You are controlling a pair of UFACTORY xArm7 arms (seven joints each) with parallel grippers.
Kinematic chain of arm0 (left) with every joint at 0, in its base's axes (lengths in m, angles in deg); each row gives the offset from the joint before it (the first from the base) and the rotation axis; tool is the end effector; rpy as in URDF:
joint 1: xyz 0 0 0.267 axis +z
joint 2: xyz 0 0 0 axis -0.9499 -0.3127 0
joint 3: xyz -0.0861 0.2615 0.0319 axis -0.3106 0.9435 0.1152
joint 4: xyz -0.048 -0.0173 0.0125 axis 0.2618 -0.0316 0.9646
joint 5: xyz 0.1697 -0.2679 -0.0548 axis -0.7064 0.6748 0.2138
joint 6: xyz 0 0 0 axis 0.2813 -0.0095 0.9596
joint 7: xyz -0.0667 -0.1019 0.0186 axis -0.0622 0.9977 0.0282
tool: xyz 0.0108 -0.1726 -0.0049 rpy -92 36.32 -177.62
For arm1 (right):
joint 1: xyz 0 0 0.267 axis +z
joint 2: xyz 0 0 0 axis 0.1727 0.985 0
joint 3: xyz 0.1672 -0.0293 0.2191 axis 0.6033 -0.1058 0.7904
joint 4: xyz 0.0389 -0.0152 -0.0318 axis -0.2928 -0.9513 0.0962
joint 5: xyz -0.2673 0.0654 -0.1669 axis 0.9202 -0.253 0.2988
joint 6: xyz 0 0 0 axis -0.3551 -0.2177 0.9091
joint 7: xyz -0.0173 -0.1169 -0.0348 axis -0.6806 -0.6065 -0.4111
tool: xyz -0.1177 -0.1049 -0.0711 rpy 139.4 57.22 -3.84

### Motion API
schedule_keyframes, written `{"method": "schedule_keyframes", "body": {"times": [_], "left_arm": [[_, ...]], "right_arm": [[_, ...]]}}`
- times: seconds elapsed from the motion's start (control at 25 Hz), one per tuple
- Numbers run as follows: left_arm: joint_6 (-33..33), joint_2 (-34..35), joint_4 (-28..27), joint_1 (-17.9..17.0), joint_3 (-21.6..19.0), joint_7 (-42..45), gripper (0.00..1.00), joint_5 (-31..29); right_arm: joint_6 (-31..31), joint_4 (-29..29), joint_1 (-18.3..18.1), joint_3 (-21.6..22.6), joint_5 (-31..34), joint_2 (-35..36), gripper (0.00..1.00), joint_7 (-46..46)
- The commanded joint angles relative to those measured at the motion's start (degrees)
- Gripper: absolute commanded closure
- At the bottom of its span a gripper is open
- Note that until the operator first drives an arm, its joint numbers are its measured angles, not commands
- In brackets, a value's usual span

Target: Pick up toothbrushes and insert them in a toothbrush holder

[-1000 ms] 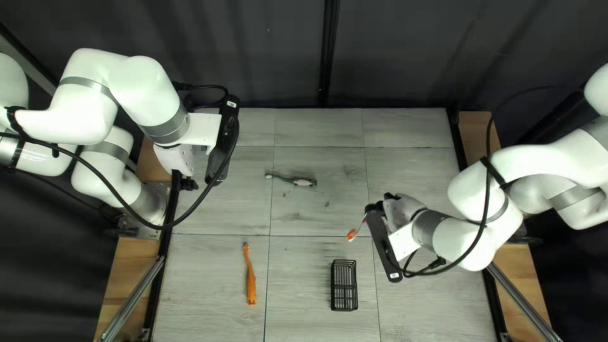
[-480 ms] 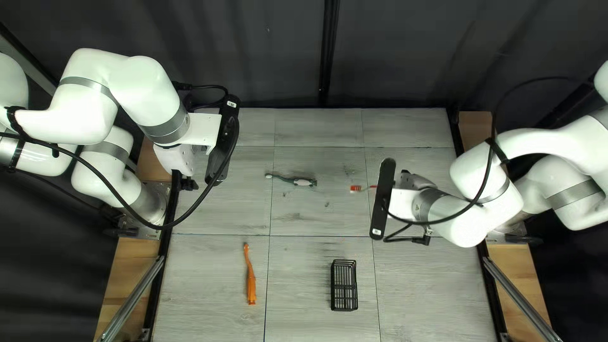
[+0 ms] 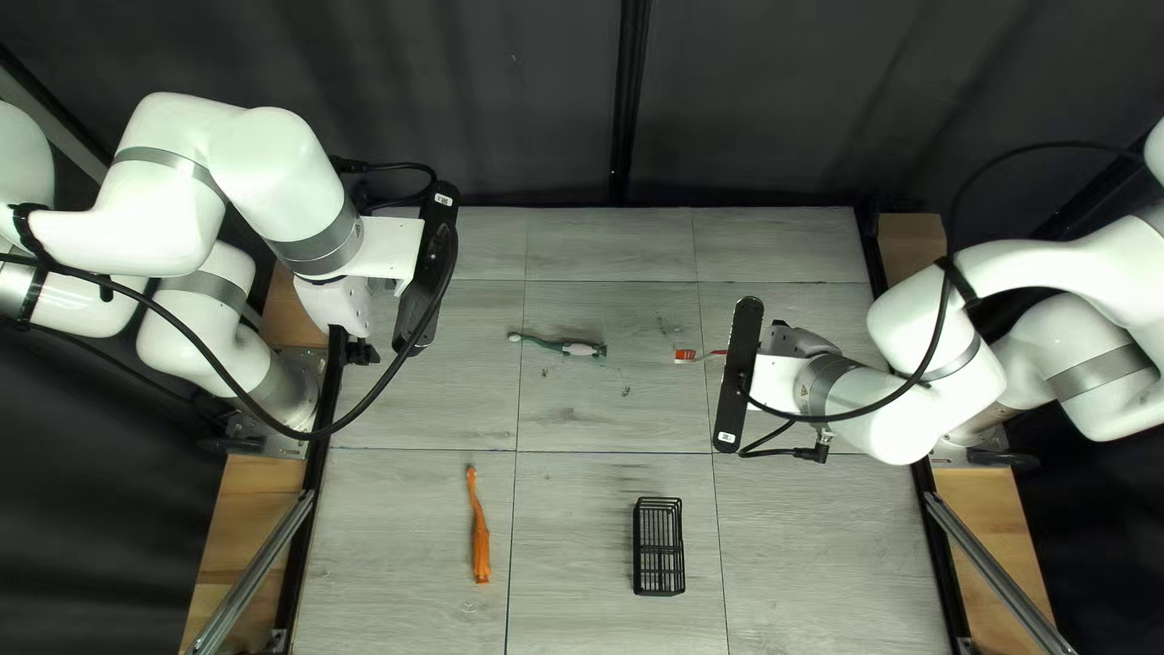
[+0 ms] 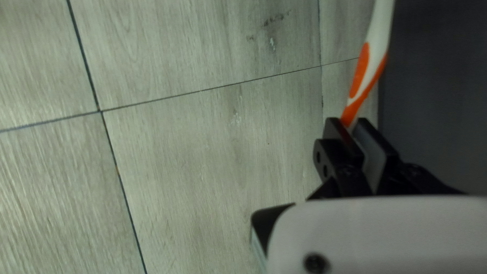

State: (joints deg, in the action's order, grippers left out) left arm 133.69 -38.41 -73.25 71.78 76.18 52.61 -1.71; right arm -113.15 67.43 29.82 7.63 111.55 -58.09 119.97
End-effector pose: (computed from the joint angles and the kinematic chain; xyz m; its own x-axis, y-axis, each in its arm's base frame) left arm 0.2294 0.0000 0.3073 1.0000 0.0001 -0.0009 0.0001 -1.0000 0.0000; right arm 0.3518 -0.0265 0.1841 0.9658 0.0134 0.2590 -0.1352 -0.8263 0.5468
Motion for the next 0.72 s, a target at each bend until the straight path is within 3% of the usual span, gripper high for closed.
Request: {"method": "schedule_keyframes", "body": {"times": [0.04, 0.28, 0.72], "left_arm": [[0.0, 0.0, 0.0, 0.0, 0.0, 0.0, 0.00, 0.0], [0.0, 0.0, 0.0, 0.0, 0.0, 0.0, 0.00, 0.0], [0.0, 0.0, 0.0, 0.0, 0.0, 0.0, 0.00, 0.0]], "right_arm": [[-0.2, -1.5, 0.2, -1.2, -3.2, -0.9, 1.00, -1.4], [-3.3, -3.0, 0.1, -1.6, -6.8, -2.7, 1.00, -1.1], [-0.6, -1.9, -1.8, -4.8, -7.9, 0.9, 1.00, -1.7]]}}
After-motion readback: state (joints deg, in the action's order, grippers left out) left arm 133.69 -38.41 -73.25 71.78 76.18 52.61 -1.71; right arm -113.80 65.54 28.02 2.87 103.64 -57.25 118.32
